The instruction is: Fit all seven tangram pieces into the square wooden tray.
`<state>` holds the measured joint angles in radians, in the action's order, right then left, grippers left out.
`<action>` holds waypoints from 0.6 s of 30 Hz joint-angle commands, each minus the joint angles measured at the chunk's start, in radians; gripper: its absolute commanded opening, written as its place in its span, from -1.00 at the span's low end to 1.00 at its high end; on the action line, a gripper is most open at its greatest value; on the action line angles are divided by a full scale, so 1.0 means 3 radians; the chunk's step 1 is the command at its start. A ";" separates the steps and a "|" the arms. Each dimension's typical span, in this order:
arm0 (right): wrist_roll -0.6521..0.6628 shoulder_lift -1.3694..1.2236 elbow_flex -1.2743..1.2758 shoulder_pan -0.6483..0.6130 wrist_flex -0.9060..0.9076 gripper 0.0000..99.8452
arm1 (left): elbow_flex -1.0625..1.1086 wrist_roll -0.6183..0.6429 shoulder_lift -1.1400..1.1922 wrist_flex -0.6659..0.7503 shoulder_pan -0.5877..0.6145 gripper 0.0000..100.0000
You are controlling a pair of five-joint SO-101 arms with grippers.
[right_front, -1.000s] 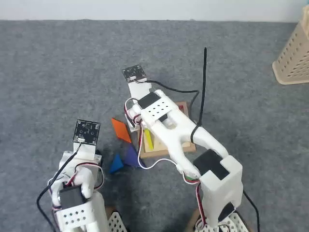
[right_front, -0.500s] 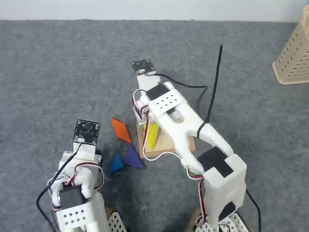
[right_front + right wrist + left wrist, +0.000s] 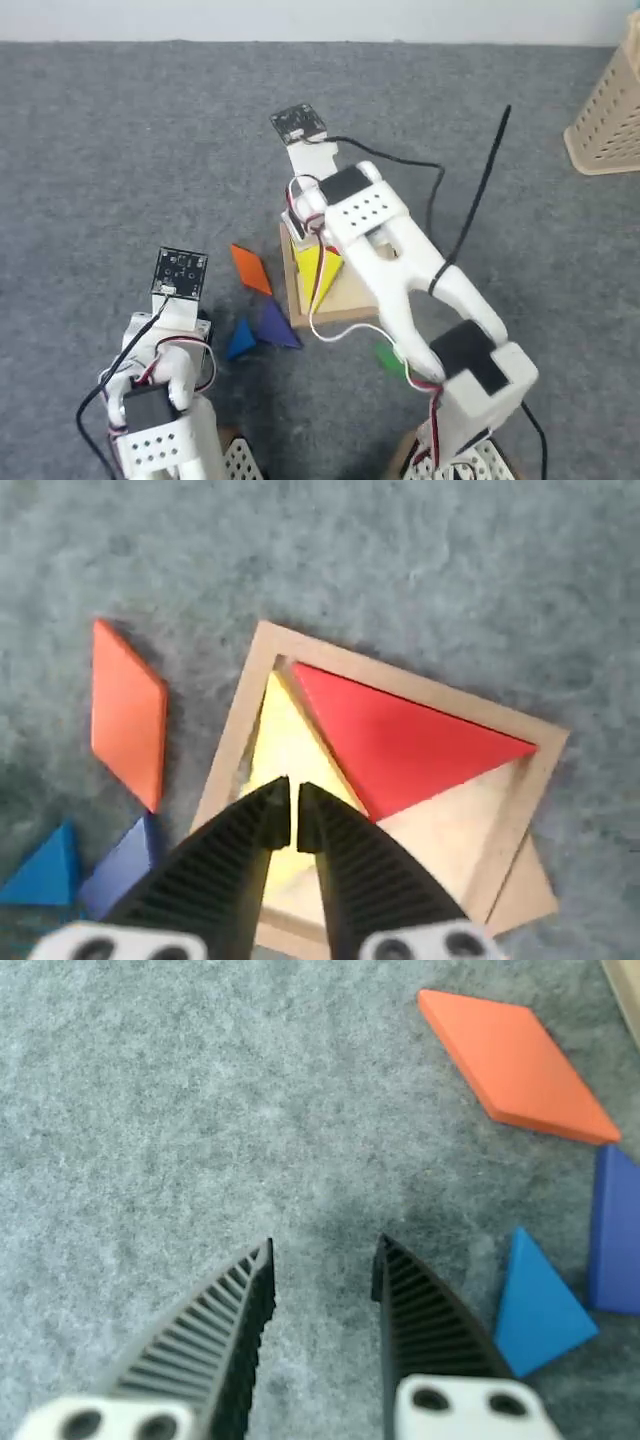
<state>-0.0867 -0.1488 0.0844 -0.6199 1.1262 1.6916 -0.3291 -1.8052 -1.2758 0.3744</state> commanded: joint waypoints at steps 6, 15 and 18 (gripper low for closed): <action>0.0414 0.0739 0.1115 0.0064 -0.0765 -0.99 | -0.0023 -0.0031 -0.0066 -0.0005 0.0010 -0.70; 0.0435 0.0156 0.0854 -0.0090 -0.0570 -0.99 | -0.0023 -0.0031 -0.0066 -0.0005 0.0010 -0.70; 0.0430 0.0038 0.0767 -0.0202 -0.0494 -0.99 | -0.0023 -0.0031 -0.0066 -0.0005 0.0010 -0.70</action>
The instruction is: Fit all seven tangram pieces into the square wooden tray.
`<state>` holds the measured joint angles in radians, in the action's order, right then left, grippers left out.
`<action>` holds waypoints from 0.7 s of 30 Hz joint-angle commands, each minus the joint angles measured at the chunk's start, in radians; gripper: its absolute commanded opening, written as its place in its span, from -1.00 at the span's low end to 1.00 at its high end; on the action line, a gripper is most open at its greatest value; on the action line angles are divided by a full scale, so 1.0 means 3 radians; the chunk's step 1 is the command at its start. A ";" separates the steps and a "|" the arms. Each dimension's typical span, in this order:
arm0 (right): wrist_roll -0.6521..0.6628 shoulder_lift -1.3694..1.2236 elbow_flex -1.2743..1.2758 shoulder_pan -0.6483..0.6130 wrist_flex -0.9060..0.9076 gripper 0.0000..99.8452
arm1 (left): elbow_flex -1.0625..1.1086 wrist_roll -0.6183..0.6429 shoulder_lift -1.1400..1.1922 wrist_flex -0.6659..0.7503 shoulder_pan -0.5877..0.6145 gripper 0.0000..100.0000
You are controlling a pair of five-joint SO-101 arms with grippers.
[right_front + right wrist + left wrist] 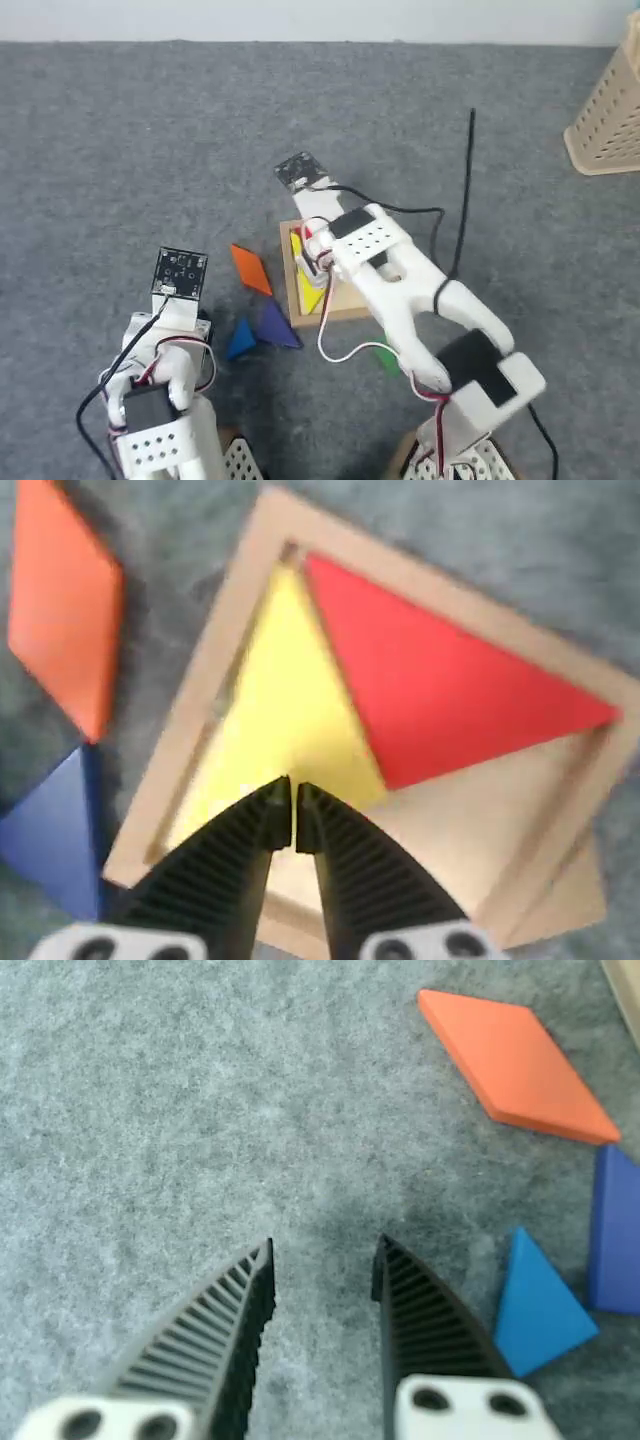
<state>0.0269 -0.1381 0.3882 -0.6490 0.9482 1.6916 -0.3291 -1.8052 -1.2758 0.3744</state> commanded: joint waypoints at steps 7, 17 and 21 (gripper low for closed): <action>0.0036 -0.0033 -0.0425 -0.0151 0.0161 -0.99 | -0.0023 -0.0031 -0.0066 -0.0005 0.0010 -0.70; 0.0051 0.1071 -0.0573 0.0110 0.0995 -0.99 | -0.0023 -0.0026 -0.0066 -0.0005 0.0010 -0.70; 0.0056 0.1516 -0.0455 0.0698 0.1343 -0.99 | -0.0023 -0.0026 -0.0066 0.0005 0.0010 -0.70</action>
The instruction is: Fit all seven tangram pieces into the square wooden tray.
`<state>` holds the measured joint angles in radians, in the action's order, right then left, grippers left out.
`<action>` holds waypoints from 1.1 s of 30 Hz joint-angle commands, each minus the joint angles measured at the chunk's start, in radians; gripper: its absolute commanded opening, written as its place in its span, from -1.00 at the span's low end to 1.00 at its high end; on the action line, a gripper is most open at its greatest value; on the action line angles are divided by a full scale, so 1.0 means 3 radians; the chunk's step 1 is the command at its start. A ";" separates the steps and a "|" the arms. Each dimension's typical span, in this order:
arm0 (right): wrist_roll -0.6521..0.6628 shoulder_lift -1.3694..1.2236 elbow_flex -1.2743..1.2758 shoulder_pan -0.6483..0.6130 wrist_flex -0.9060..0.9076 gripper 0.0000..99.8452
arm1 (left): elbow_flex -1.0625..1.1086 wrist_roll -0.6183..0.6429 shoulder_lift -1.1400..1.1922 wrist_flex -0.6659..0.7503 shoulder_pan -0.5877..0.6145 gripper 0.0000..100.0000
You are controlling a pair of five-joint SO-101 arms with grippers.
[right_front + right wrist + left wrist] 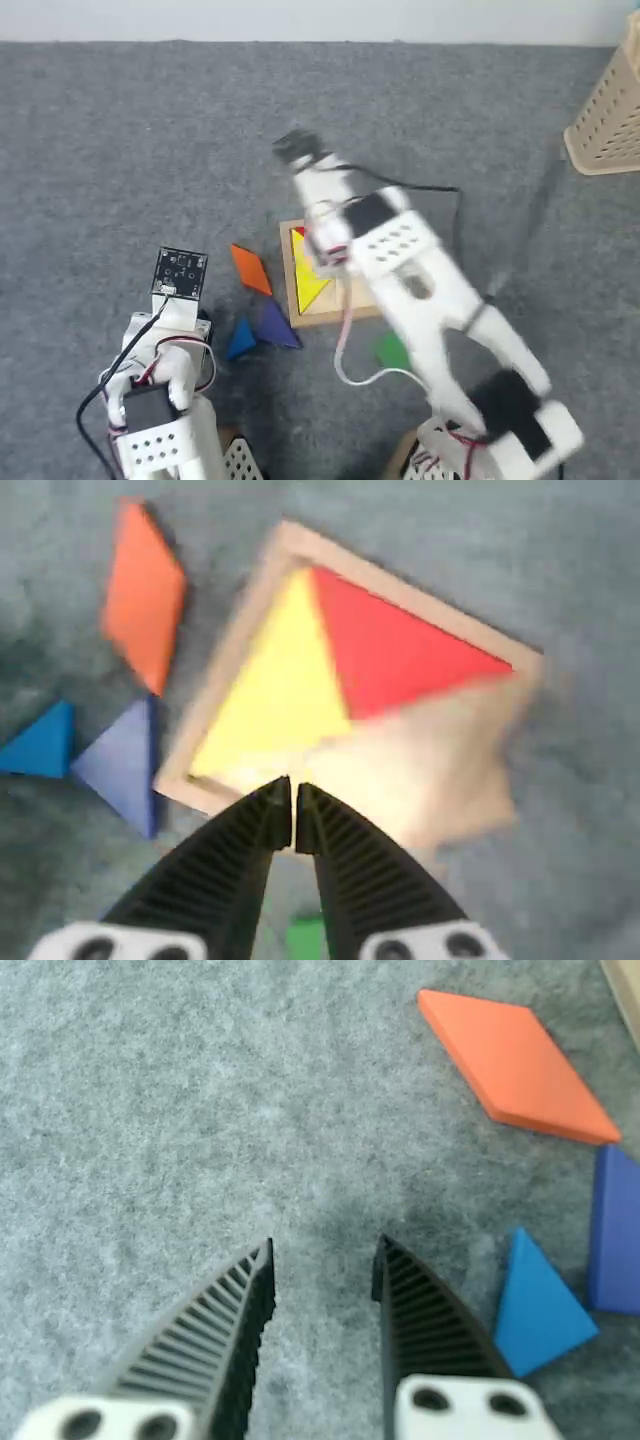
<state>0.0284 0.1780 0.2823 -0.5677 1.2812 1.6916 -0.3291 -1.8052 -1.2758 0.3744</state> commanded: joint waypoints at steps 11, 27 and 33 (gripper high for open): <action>0.0864 0.1204 0.1872 0.1573 -0.0274 -0.99 | -0.0023 -0.0036 -0.0066 0.0005 0.0020 -0.70; 0.1274 0.2192 0.3652 0.2248 -0.1281 -0.99 | -0.0023 -0.0036 -0.0066 0.0000 0.0026 -0.70; 0.1274 0.2688 0.3887 0.2222 -0.1261 -0.99 | -0.0023 -0.0036 -0.0066 0.0000 0.0026 -0.70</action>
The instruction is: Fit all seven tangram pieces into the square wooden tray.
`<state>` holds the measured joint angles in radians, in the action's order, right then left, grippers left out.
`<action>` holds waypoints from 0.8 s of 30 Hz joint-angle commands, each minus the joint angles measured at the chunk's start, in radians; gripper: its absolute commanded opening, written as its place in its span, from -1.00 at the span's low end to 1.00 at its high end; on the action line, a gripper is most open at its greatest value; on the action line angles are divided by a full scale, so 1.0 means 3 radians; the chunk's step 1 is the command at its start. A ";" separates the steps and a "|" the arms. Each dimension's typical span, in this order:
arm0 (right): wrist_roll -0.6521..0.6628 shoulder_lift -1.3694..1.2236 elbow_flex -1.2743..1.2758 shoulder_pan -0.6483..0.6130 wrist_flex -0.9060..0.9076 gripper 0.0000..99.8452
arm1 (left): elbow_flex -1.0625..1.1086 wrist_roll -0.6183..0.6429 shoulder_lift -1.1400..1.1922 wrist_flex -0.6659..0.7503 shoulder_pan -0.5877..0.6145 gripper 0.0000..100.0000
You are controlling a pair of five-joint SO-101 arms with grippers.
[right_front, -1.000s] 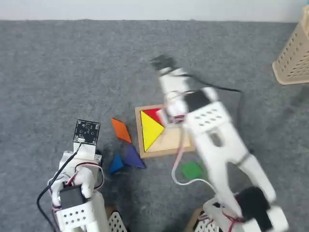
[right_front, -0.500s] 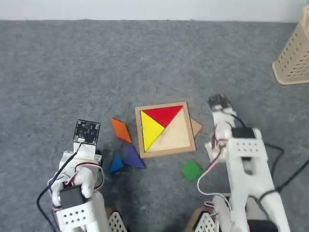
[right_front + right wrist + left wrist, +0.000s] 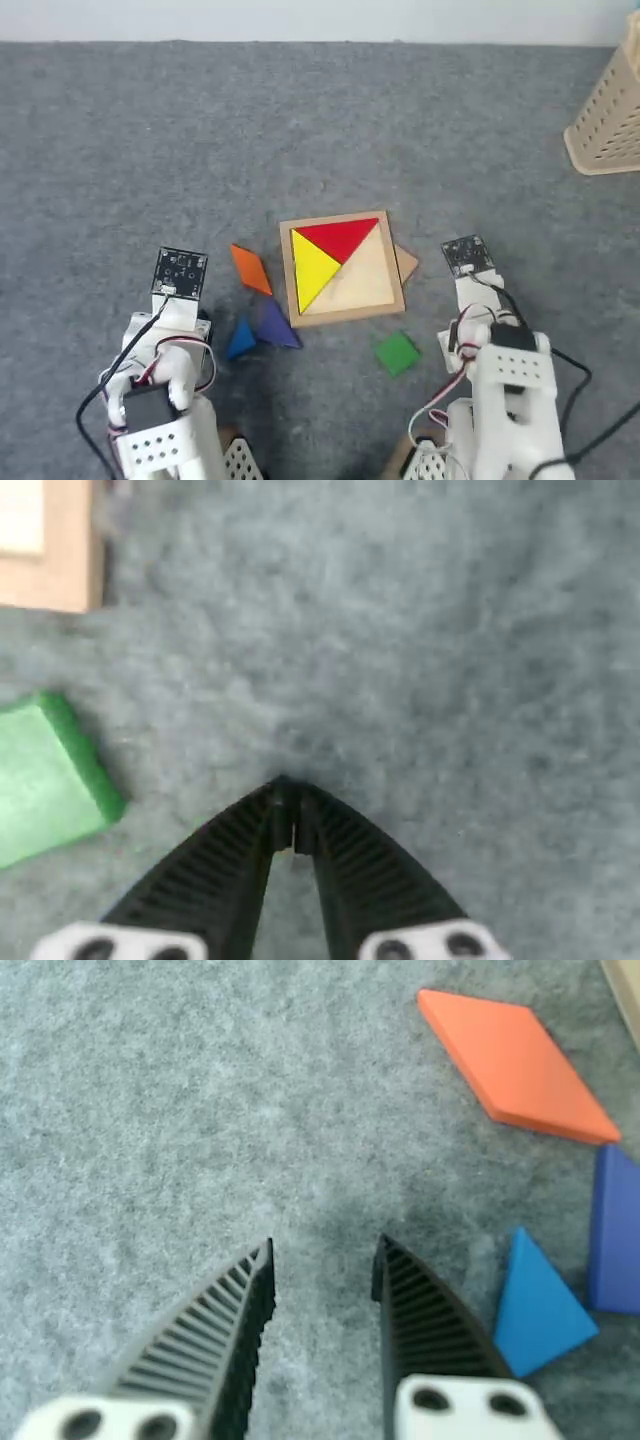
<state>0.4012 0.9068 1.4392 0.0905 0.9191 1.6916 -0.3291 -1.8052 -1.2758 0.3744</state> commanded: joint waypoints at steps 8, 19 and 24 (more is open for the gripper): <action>0.0066 0.0775 0.0210 -0.0054 0.0095 -0.99 | -0.0023 -0.0036 -0.0066 0.0005 0.0026 -0.70; 0.0159 0.0944 0.0256 -0.0074 0.0187 -0.99 | -0.0233 -0.0517 -0.0061 0.0542 0.0522 -0.70; 0.0159 0.0944 0.0256 -0.0074 0.0187 -0.99 | -0.1164 -0.0573 -0.0010 0.0031 0.0506 -0.70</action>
<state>0.4365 1.1692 1.5190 0.0783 0.9590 1.5321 -0.4872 -1.8052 -1.1976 0.5232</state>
